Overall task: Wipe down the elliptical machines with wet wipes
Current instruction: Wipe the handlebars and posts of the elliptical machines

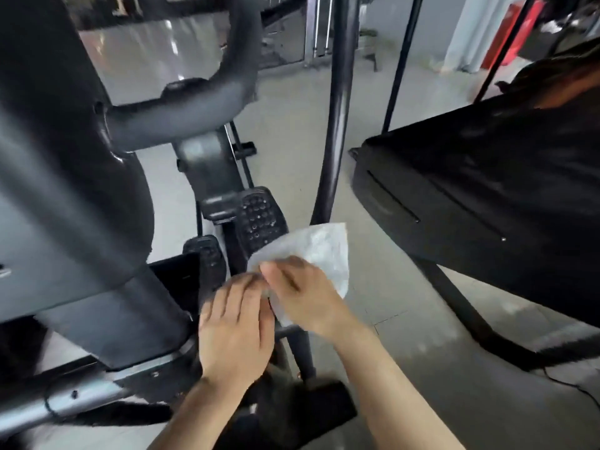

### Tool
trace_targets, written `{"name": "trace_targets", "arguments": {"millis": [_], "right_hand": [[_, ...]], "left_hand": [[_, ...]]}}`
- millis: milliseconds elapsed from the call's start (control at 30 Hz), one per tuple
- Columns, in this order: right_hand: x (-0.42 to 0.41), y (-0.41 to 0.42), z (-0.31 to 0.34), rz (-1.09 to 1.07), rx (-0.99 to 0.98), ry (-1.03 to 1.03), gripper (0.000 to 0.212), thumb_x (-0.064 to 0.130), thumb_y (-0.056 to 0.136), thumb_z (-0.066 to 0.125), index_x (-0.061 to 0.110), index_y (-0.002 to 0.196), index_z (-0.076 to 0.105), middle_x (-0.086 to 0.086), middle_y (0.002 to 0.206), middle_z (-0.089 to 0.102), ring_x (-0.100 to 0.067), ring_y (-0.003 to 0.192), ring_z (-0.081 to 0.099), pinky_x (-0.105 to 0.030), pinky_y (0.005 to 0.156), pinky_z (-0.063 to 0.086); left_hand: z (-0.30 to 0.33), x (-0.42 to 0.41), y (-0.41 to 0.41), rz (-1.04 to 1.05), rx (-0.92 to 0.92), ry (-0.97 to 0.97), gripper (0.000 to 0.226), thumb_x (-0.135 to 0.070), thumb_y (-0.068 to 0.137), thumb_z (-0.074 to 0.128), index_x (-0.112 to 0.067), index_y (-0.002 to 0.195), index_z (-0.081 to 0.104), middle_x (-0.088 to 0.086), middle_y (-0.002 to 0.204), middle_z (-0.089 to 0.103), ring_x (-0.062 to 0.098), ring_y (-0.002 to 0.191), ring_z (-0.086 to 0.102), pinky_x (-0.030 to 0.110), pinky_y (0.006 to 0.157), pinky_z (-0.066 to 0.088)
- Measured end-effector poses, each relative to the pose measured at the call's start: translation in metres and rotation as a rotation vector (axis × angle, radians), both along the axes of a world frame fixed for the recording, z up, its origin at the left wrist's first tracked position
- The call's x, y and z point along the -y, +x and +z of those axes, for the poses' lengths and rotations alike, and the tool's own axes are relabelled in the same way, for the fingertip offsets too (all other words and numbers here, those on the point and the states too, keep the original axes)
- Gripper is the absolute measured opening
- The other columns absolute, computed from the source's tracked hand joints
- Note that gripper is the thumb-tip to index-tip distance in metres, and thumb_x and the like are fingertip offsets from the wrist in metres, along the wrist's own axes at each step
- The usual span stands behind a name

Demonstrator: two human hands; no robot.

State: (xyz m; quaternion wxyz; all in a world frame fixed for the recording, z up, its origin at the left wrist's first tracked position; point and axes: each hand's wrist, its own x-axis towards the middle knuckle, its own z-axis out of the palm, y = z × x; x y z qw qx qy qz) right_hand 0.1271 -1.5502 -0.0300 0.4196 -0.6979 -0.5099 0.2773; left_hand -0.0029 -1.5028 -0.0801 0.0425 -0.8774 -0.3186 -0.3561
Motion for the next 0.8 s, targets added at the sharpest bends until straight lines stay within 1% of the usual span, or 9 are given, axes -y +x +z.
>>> {"name": "trace_targets", "arguments": {"millis": [67,133,167,233,333,467,567,667,800], "right_hand": [[-0.004,0.005,-0.019,0.02,0.212,0.107,0.04,0.027,0.102,0.041,0.004,0.079,0.064,-0.008,0.083,0.064,-0.015,0.079,0.055,-0.008,0.076,0.035],[-0.006,0.018,-0.029,0.066,0.308,0.15,0.041,0.026,0.098,0.042,-0.001,0.079,0.065,-0.01,0.082,0.067,-0.022,0.075,0.058,-0.018,0.071,0.041],[-0.008,0.029,-0.033,0.104,0.291,0.114,0.038,0.025,0.097,0.045,-0.002,0.084,0.068,-0.01,0.088,0.069,-0.024,0.081,0.061,-0.024,0.074,0.044],[-0.011,0.05,-0.04,0.21,0.24,0.109,0.028,0.019,0.094,0.052,0.001,0.092,0.073,-0.007,0.101,0.072,-0.019,0.095,0.064,-0.03,0.085,0.047],[-0.016,0.07,-0.047,0.283,0.333,0.209,0.025,0.023,0.091,0.054,0.013,0.086,0.077,0.002,0.108,0.073,-0.009,0.103,0.066,-0.044,0.086,0.053],[-0.022,0.09,-0.035,0.384,0.705,0.111,0.034,0.041,0.091,0.046,0.027,0.09,0.076,0.012,0.114,0.07,-0.007,0.117,0.06,-0.05,0.105,0.033],[-0.026,0.096,-0.029,0.594,0.821,0.08,0.043,0.041,0.099,0.036,0.021,0.101,0.074,0.007,0.109,0.071,-0.015,0.127,0.054,-0.045,0.117,0.024],[-0.042,0.104,-0.038,0.646,0.89,0.122,0.045,0.035,0.102,0.032,0.014,0.094,0.071,0.001,0.093,0.066,-0.023,0.104,0.059,-0.037,0.108,0.033],[-0.065,0.125,-0.056,0.498,0.932,0.354,0.041,0.028,0.101,0.035,0.013,0.081,0.067,0.0,0.078,0.062,-0.024,0.079,0.057,-0.037,0.089,0.042]], "left_hand": [[-0.001,0.0,0.002,0.052,0.01,0.013,0.029,-0.015,0.086,0.044,-0.01,0.112,0.057,0.011,0.111,0.067,0.026,0.103,0.051,0.036,0.081,0.037],[-0.005,0.0,0.004,0.081,0.0,0.028,0.028,-0.013,0.087,0.043,-0.01,0.11,0.06,0.009,0.113,0.067,0.025,0.105,0.053,0.036,0.079,0.038],[-0.005,0.0,0.004,0.085,-0.016,0.04,0.028,-0.013,0.088,0.043,-0.01,0.109,0.061,0.008,0.112,0.068,0.025,0.105,0.054,0.037,0.077,0.038],[-0.007,-0.001,0.005,0.08,-0.052,0.072,0.028,-0.013,0.088,0.043,-0.01,0.106,0.065,0.007,0.111,0.068,0.025,0.105,0.054,0.037,0.075,0.037],[-0.006,-0.002,0.007,0.084,-0.07,0.096,0.028,-0.014,0.09,0.042,-0.013,0.11,0.062,0.008,0.11,0.069,0.025,0.105,0.054,0.037,0.074,0.037],[-0.006,-0.002,0.006,0.07,-0.03,0.096,0.029,-0.018,0.098,0.034,-0.013,0.116,0.057,0.006,0.109,0.07,0.024,0.105,0.056,0.036,0.076,0.038],[-0.006,-0.002,0.007,0.104,-0.04,0.083,0.028,-0.019,0.098,0.038,-0.013,0.118,0.056,0.006,0.11,0.069,0.026,0.102,0.061,0.037,0.076,0.04],[-0.006,-0.001,0.009,0.152,-0.055,0.061,0.028,-0.02,0.097,0.043,-0.011,0.117,0.06,0.007,0.109,0.069,0.027,0.098,0.064,0.037,0.075,0.041],[-0.004,0.002,0.011,0.272,-0.078,0.003,0.03,-0.021,0.095,0.046,-0.01,0.109,0.07,0.005,0.106,0.069,0.024,0.097,0.057,0.037,0.075,0.041]]}}
